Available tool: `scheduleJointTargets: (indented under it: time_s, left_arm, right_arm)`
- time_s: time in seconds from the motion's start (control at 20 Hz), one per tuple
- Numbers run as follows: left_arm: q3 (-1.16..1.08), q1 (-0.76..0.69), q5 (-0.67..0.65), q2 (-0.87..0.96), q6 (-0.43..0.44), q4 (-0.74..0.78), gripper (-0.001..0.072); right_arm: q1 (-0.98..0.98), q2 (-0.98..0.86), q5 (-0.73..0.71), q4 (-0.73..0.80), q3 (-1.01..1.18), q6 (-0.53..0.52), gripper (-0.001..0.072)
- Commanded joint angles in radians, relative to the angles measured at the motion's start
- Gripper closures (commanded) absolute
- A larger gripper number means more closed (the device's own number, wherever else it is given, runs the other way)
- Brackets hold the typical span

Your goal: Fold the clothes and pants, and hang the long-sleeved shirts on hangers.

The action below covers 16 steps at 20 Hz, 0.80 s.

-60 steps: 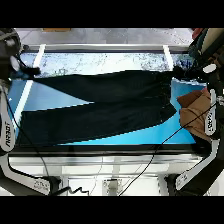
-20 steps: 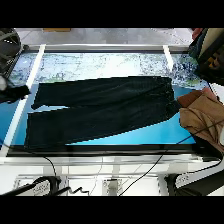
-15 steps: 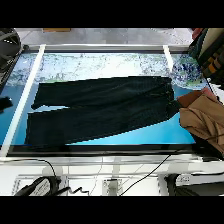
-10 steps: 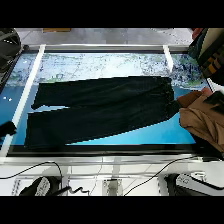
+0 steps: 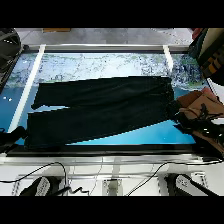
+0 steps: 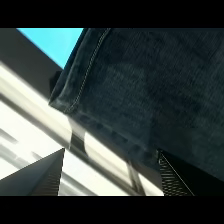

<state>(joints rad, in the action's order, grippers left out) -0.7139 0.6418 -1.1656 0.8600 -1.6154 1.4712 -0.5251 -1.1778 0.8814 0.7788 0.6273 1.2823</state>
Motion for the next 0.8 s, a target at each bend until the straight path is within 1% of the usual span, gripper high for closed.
scheduleJointTargets:
  time_s: [0.0, 0.1, 0.15, 0.25, 0.35, 0.4, 0.45, 0.6, 0.65, 0.7, 0.75]
  left_arm:
    - [0.007, 0.002, 0.031, 0.001, -0.001, -0.018, 0.0062]
    - [0.007, 0.002, 0.024, 0.001, -0.035, -0.017, 0.0062]
    - [0.007, 0.002, 0.02, 0.001, -0.058, -0.018, 0.0062]
    - [0.007, 0.002, 0.002, 0.001, -0.106, -0.017, 0.0062]
    - [0.008, 0.002, 0.0, 0.001, -0.115, -0.015, 0.0062]
    - [0.01, 0.002, 0.0, 0.001, -0.122, -0.006, 0.0062]
    - [0.016, 0.002, 0.0, 0.001, -0.141, 0.01, 0.0062]
    - [0.066, 0.002, -0.006, 0.001, -0.197, 0.024, 0.0061]
    - [0.089, 0.002, -0.009, 0.0, -0.216, 0.024, 0.0061]
    - [0.11, 0.002, -0.012, 0.0, -0.229, 0.024, 0.0062]
    - [0.132, 0.002, -0.01, 0.0, -0.245, 0.025, 0.0062]
  right_arm:
    - [0.076, -0.027, -0.335, -0.105, -0.066, 0.009, 0.0162]
    - [0.09, -0.078, -0.425, -0.157, -0.048, 0.008, 0.0163]
    - [0.096, -0.108, -0.433, -0.165, -0.032, 0.005, 0.0163]
    - [0.096, -0.169, -0.435, -0.176, 0.019, -0.043, 0.0163]
    - [0.096, -0.207, -0.436, -0.177, 0.071, -0.081, 0.017]
    - [0.096, -0.221, -0.436, -0.176, 0.097, -0.098, 0.0239]
    - [0.096, -0.232, -0.437, -0.176, 0.114, -0.1, 0.0276]
    - [0.097, -0.274, -0.431, -0.177, 0.143, -0.099, 0.028]
    - [0.1, -0.286, -0.428, -0.177, 0.143, -0.099, 0.0335]
    - [0.104, -0.296, -0.428, -0.175, 0.143, -0.099, 0.0441]
    - [0.111, -0.3, -0.43, -0.174, 0.143, -0.1, 0.0525]
